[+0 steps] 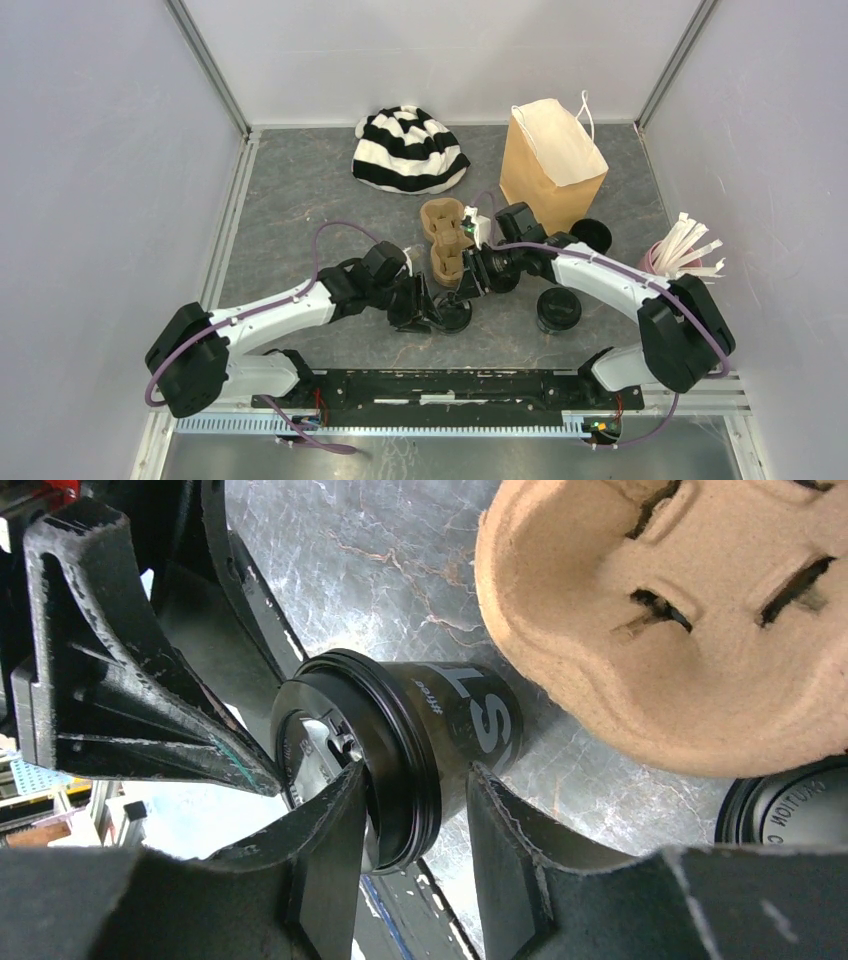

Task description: Pack the takeout coffee

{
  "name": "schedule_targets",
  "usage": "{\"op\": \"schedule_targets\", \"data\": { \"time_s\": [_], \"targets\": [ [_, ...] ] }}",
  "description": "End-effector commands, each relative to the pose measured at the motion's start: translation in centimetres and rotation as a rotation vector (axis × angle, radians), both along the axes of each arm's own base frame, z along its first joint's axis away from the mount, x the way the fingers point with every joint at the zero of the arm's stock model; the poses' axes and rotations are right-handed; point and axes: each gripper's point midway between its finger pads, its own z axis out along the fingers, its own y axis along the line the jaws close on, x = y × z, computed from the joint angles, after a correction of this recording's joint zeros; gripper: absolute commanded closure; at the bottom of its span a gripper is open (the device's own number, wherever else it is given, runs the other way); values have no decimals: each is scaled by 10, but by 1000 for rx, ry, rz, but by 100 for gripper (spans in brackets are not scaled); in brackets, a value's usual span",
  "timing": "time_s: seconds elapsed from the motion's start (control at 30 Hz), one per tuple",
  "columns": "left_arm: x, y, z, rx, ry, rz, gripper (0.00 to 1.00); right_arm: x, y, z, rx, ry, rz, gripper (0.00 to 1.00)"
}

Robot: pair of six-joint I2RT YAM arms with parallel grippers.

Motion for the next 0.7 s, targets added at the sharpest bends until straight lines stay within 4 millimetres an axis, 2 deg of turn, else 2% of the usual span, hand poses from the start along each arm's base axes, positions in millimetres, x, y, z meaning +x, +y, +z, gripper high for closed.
{"op": "schedule_targets", "data": {
  "time_s": [0.0,0.1,0.2,0.33,0.43,0.57,0.67],
  "targets": [
    [-12,38,-50,205,45,34,52,1,-29,-40,-136,-31,-77,54],
    [-14,55,-63,279,38,34,53,-9,-43,-59,-152,4,-119,55],
    [-7,66,-61,319,0,26,54,-22,-38,-53,-74,34,-108,55],
    [12,55,-37,280,-92,8,51,-25,-24,-22,48,48,-130,51],
    [27,48,-30,275,-111,4,49,-22,-20,-9,79,62,-162,48],
    [44,42,-28,290,-128,-6,47,-25,-17,-1,134,95,-217,44],
    [53,33,-19,287,-142,-34,44,-28,-18,-1,147,104,-242,40]
  ]
}}
